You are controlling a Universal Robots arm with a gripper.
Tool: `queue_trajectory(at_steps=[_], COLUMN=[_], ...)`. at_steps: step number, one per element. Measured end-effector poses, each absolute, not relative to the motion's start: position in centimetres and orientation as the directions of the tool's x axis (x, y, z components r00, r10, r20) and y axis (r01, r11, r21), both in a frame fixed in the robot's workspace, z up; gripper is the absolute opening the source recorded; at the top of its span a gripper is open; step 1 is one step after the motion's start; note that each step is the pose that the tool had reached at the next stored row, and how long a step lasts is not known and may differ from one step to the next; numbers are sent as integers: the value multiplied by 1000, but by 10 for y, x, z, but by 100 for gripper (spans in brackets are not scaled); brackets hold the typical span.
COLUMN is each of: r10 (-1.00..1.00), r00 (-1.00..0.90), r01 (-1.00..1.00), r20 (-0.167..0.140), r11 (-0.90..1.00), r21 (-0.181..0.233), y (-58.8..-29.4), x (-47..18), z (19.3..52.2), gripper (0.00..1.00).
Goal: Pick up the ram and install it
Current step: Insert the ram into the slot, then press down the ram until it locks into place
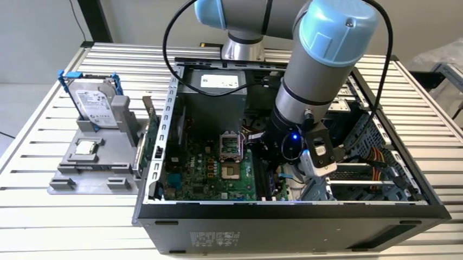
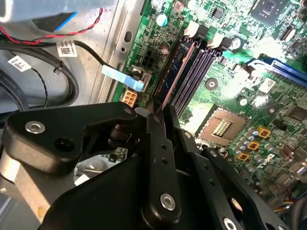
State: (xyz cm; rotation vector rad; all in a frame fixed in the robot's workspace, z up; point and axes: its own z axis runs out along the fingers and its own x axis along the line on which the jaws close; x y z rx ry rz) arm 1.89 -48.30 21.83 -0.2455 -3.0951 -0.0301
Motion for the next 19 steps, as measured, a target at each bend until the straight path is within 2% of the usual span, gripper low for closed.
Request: queue_trajectory(at_steps=[19], r10=[157], r00=[-987], r01=[158], r20=[38], r11=[987], r21=[16], y=[-483], x=[19], z=[215], gripper=[0])
